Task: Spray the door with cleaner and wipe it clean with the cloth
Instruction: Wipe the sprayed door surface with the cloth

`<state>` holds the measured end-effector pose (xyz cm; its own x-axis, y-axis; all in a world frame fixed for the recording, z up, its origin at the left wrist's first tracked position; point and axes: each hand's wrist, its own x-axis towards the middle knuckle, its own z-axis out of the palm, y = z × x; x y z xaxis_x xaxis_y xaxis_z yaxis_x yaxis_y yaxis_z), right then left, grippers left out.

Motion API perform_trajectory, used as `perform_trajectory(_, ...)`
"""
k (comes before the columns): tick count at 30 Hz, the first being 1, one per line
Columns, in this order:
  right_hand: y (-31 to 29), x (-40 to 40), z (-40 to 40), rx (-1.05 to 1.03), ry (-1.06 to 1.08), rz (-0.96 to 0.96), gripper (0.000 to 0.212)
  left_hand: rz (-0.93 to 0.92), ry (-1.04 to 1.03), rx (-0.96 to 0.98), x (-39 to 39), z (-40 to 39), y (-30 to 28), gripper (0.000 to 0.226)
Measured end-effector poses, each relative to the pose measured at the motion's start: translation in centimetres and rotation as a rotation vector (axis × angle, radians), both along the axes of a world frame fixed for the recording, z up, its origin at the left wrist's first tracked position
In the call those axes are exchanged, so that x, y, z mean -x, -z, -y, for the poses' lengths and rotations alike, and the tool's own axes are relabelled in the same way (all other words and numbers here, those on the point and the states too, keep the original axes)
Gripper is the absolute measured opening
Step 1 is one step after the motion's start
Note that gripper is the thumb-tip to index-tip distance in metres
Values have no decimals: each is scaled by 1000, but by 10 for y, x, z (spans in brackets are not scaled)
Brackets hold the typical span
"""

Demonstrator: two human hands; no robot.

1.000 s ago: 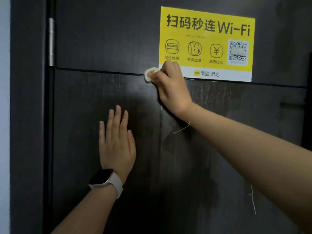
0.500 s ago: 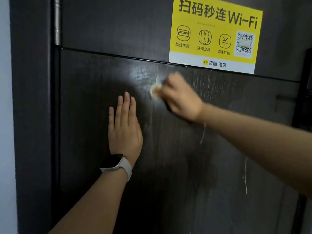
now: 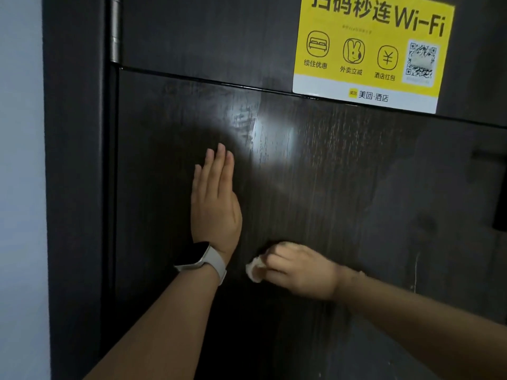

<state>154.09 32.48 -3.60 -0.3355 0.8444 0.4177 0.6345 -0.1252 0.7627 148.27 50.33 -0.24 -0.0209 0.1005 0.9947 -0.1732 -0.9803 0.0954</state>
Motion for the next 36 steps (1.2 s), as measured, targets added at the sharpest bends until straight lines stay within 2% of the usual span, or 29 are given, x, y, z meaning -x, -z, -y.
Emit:
perform_trajectory(2,-40,-5,0,-89,-27,17,38,-34,-95,-36,0,0,0,50)
perform_trajectory(5,-110,-10,10,-536,-16,-68,31,-62,-178,-51,1,2,-1,47)
perform_trajectory(7,-114,-11,17,-737,1,-129,20,-76,-197,-58,0,4,0,46)
perform_trajectory(9,-69,-11,25,-649,25,-254,14,-75,-207,-60,0,5,1,46)
perform_trajectory(10,-31,-12,29,-538,12,-301,19,-76,-214,-59,0,4,1,45)
perform_trajectory(12,59,-12,44,-350,90,-302,27,-82,-231,-60,0,4,0,45)
perform_trajectory(14,114,-10,60,-225,176,-299,27,-96,-246,-67,1,4,0,45)
perform_trajectory(16,118,-15,71,-111,121,-224,30,-127,-280,-79,2,5,0,46)
perform_trajectory(17,103,-18,74,-126,88,-204,29,-152,-308,-96,2,6,1,47)
perform_trajectory(19,55,-17,78,-299,82,-195,21,-205,-362,-125,2,7,0,50)
perform_trajectory(21,8,-19,89,-499,124,-277,24,-233,-379,-135,4,10,2,52)
perform_trajectory(24,-6,-22,101,-747,123,-406,23,-260,-313,-301,9,33,32,55)
perform_trajectory(25,10,-23,101,-781,108,-432,23,-283,-289,-372,12,47,51,56)
perform_trajectory(27,63,-23,99,-718,74,-480,26,-337,-251,-421,17,75,97,57)
perform_trajectory(30,171,-33,111,-438,60,-515,22,-461,-260,-321,19,98,173,62)
perform_trajectory(32,233,-30,123,-296,125,-625,32,-575,-302,-243,18,100,218,67)
perform_trajectory(34,264,-28,136,-233,186,-733,44,-691,-330,-224,18,100,249,72)
perform_trajectory(36,256,-32,140,-278,209,-743,48,-771,-366,-230,17,100,263,84)
